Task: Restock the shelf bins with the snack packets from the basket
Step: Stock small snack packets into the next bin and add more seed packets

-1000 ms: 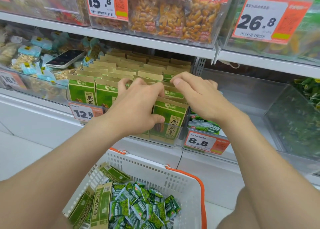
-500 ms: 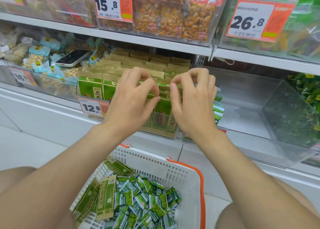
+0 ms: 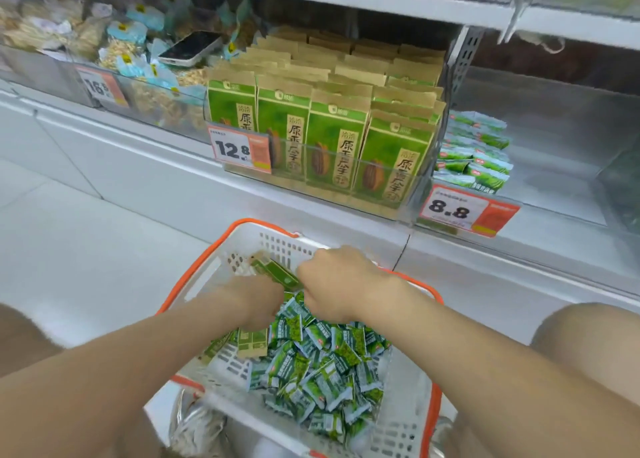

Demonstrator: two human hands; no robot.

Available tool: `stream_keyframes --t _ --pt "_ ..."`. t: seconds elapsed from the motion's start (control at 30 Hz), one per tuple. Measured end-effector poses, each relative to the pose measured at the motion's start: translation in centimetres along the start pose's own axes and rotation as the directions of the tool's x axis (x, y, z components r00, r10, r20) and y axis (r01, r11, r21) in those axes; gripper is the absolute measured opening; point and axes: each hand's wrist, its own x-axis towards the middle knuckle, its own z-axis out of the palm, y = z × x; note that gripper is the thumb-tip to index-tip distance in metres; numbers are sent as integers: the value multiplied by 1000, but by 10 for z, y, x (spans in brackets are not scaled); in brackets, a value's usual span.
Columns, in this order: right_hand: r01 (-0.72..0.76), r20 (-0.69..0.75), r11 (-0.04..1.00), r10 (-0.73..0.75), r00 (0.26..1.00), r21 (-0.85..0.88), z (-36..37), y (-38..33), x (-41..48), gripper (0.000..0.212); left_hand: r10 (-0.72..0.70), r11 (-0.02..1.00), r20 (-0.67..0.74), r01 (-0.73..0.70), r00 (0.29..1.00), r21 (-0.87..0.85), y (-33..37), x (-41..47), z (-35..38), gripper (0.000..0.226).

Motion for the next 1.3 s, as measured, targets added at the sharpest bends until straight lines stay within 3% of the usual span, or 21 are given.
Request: stream_keyframes --t 0.07,0.13,0.4,0.57,0.9,1.1,1.2,1.3 --pt "21 116 1000 -23 993 22 18 -6 11 11 4 999 175 -13 985 50 -9 9 32 15" --pt "31 210 999 -39 977 41 28 -10 19 13 -5 999 251 -4 968 35 -16 17 62 38" --pt "77 322 997 -79 944 19 38 -13 33 10 -33 968 254 94 967 -232 -15 58 114 80" --pt "105 316 994 -113 942 41 38 -15 39 11 -106 989 234 126 966 -71 -16 70 123 102" --pt "109 307 992 -122 944 59 35 -14 35 9 -319 917 -57 293 946 -272 -34 76 121 42" --pt "56 288 995 -77 955 81 20 0 28 19 -508 774 -162 366 846 -516 -50 51 92 59" --pt "3 258 997 -23 966 77 6 12 21 26 -500 691 -181 265 847 -672 -60 43 56 32" --pt "-52 185 995 36 982 85 -2 26 13 29 -292 575 -193 11 937 -818 -65 30 16 26"
